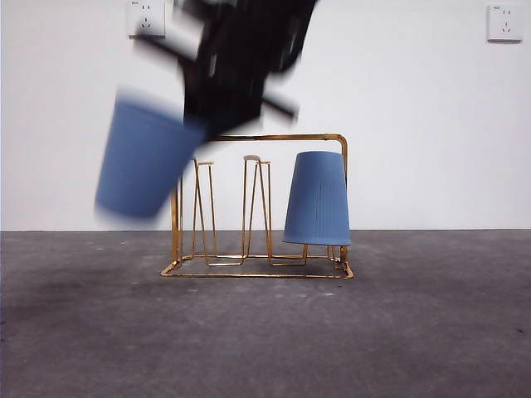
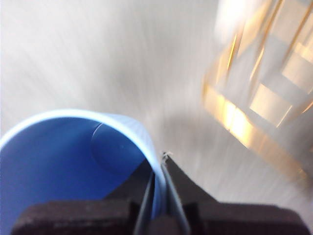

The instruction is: Pick up cup 1,put cup 1 in the cup rack,pick up cup 2,put cup 2 in the cup rack

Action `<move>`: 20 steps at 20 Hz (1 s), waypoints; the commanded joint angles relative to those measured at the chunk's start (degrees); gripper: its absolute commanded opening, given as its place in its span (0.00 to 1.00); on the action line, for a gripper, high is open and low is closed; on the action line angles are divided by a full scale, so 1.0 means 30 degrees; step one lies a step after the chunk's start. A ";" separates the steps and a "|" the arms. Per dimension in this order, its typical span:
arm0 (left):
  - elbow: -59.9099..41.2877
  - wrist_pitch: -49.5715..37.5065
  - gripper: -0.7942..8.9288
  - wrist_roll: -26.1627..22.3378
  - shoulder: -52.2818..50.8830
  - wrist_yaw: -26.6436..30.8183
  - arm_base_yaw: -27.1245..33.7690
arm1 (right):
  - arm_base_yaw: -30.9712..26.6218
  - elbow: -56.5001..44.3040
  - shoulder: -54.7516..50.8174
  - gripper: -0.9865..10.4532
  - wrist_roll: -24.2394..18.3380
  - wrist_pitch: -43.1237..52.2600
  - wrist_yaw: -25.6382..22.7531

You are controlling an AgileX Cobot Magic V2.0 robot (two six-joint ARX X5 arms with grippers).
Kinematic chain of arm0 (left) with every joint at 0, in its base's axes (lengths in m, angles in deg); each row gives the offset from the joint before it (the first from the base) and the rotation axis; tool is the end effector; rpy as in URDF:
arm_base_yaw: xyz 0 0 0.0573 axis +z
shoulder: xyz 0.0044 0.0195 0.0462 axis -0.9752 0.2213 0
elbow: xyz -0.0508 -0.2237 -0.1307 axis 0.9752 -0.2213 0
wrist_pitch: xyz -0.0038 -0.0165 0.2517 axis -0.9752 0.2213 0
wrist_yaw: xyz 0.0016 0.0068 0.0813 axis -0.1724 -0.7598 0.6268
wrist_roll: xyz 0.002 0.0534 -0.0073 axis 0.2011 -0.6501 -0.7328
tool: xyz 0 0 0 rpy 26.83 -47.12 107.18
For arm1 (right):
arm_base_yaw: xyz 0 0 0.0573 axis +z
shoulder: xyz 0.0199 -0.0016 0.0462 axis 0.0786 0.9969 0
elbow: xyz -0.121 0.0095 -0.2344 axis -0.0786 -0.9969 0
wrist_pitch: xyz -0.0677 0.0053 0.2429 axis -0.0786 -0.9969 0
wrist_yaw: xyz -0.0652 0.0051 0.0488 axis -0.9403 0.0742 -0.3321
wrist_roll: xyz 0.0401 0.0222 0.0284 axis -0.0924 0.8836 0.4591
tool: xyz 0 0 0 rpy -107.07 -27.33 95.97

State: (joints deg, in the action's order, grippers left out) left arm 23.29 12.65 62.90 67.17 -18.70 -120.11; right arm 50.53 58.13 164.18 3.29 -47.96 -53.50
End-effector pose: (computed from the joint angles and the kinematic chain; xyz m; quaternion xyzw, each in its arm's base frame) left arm 0.0510 -0.0465 0.4484 -0.0897 0.0837 -0.3484 0.9293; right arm 0.2708 0.2858 0.2925 -0.0664 0.3869 0.3891 0.8334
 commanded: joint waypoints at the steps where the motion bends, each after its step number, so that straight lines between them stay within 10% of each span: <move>1: -0.0109 -0.2827 0.63 0.0794 -0.0051 -0.1115 0.0036 | 0.0029 0.0051 -0.3716 0.08 0.0036 0.0852 -0.0947; 9: -0.0109 -1.2320 0.64 0.3949 0.2055 -0.6834 0.0022 | 0.0036 0.0051 -1.4127 0.08 -0.1290 0.5413 -0.0372; 20: -0.0109 -2.3110 0.64 0.9187 0.7002 -1.0462 -0.0459 | 0.0036 0.0051 -1.5730 0.08 -0.1435 0.8371 0.2776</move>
State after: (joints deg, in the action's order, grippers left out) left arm 23.29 -52.73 85.72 87.87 -49.41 -121.16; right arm 50.62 58.78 116.58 -0.85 -23.45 -45.26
